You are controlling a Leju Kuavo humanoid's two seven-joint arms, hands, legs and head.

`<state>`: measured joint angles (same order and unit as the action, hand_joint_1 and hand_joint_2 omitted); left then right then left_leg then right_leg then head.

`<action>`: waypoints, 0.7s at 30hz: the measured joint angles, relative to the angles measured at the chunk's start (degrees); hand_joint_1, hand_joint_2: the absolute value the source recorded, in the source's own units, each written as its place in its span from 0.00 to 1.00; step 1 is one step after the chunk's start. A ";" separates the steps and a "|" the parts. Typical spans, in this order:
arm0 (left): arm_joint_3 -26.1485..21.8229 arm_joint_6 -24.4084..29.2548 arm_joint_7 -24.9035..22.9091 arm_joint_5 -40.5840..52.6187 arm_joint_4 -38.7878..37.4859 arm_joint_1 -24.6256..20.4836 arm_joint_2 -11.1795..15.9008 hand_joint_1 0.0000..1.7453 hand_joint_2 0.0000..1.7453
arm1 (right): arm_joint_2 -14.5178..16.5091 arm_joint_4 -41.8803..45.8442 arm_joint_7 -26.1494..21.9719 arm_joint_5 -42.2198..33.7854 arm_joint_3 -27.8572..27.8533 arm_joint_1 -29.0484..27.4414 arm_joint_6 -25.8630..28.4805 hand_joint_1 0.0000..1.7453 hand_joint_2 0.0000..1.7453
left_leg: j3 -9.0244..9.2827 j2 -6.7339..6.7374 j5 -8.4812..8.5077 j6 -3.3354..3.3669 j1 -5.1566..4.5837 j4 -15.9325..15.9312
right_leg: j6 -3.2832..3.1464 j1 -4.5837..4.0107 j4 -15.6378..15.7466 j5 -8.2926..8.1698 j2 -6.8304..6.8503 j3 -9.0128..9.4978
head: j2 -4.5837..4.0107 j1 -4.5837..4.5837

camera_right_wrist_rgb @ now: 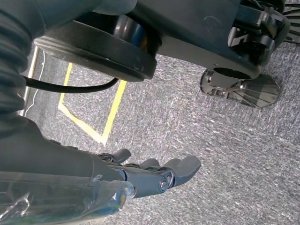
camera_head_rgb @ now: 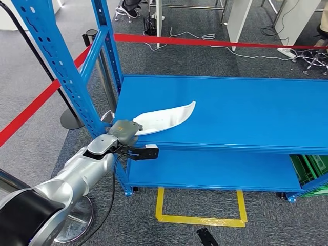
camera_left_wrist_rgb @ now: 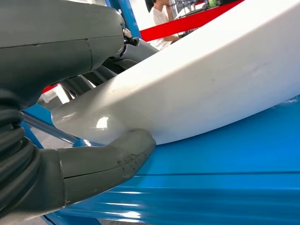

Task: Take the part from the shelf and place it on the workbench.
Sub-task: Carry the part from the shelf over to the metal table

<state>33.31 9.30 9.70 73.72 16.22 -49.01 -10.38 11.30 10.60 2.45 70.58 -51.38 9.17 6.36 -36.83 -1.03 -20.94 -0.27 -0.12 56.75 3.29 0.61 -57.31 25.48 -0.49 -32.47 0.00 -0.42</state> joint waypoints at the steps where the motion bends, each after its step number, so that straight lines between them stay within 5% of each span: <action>1: 0.00 0.20 0.01 0.00 0.00 0.00 -0.01 1.00 1.00 | 0.00 0.00 -0.02 -0.02 -0.01 0.00 0.02 0.00 1.00 | 0.00 0.00 0.00 0.00 0.00 0.00 | 0.00 0.00 0.00 0.00 0.00 0.00 | 0.00 0.01; 13: 0.38 11.65 4.63 0.43 2.10 -1.84 -1.82 1.00 1.00 | -0.02 0.00 -1.57 -1.36 -1.55 -0.36 0.80 0.00 1.00 | -0.09 0.01 0.01 0.00 -0.01 0.00 | 0.00 0.02 0.00 -0.01 0.01 -0.12 | -0.01 -0.01; 21: 3.46 12.34 8.16 -2.27 10.56 -4.71 -3.35 1.00 1.00 | -0.15 0.00 -2.50 -2.04 -2.99 -0.51 1.29 0.00 1.00 | -0.12 0.01 0.00 0.01 -0.02 0.00 | 0.00 0.04 0.01 -0.01 0.00 -0.15 | 0.00 -0.01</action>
<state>36.77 21.64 17.87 71.46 26.77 -53.72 -13.73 11.15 10.60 -0.05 68.54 -54.38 8.66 7.65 -36.94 -1.02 -20.94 -0.26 -0.14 56.75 3.30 0.65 -57.30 25.47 -0.49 -32.61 0.00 -0.42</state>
